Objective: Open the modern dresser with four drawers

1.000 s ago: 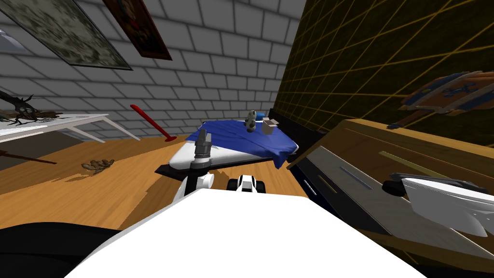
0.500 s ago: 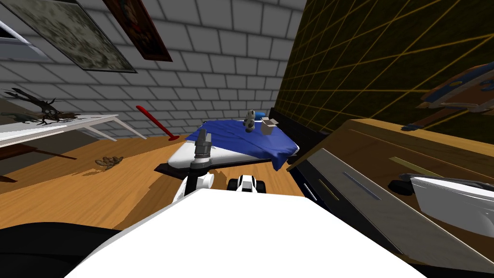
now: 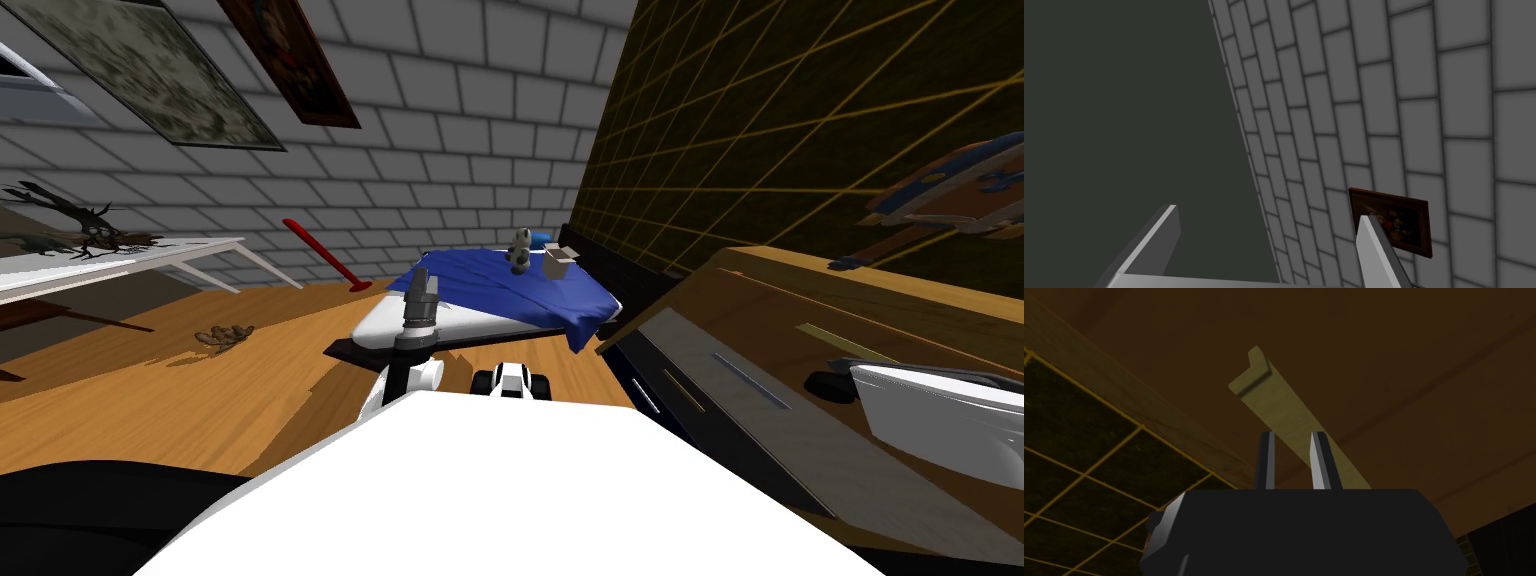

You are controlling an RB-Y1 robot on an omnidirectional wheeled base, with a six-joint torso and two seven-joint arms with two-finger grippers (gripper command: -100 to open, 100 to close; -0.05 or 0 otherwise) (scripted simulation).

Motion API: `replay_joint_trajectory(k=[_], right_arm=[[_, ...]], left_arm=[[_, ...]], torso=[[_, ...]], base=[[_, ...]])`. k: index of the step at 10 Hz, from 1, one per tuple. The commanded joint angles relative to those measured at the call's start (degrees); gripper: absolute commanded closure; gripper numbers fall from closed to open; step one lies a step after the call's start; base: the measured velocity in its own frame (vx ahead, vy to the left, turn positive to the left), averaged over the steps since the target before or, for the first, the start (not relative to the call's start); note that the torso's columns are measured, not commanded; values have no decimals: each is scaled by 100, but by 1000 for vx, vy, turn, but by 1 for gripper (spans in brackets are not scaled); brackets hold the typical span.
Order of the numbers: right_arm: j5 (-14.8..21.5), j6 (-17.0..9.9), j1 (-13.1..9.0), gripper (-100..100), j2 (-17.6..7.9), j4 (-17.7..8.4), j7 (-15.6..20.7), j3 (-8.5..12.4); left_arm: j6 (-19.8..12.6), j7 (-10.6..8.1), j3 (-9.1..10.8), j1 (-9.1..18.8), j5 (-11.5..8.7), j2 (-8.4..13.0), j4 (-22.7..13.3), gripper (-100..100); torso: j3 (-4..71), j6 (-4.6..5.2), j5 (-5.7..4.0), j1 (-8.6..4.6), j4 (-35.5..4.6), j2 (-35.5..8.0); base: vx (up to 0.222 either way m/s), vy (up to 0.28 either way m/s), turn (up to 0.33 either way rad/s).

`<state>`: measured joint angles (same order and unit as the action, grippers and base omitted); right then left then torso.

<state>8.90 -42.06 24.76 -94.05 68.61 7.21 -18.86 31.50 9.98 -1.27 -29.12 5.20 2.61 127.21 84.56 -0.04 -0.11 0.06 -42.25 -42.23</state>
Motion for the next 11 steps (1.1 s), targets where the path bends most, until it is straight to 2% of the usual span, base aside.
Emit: replay_joint_trajectory(k=[1,3,4,6,7,8,11], right_arm=[[-45,-29,1,100,-43,98,-1,-20],[-23,-63,10,100,-60,171,-11,-30],[-10,-79,11,100,-79,219,-21,-36],[14,-111,13,100,-116,316,-41,-48],[4,-101,6,100,-102,281,-34,-45],[-150,-55,35,-100,-326,381,-18,-26],[-380,11,85,-100,-665,526,-4,6]], left_arm=[[0,0,0,0,0,0,0,0],[0,0,1,0,0,1,0,0],[0,0,1,0,0,1,0,0],[0,0,0,-1,0,0,0,0],[0,0,0,0,0,0,0,0],[0,0,1,0,0,1,0,0],[0,0,2,-1,0,3,0,0]], torso=[[3,-1,3,-8,0,0],[9,-1,1,-49,-1,7],[5,-1,-14,-32,4,7],[6,2,16,14,0,4],[3,3,18,11,-2,-3],[1,3,6,-36,-4,-6],[4,2,5,-22,-1,-1]], base=[[-37,186,-27],[-18,102,-35],[-21,190,-72],[-1,224,-64],[-8,102,-20],[13,28,-130],[22,1,-90]])
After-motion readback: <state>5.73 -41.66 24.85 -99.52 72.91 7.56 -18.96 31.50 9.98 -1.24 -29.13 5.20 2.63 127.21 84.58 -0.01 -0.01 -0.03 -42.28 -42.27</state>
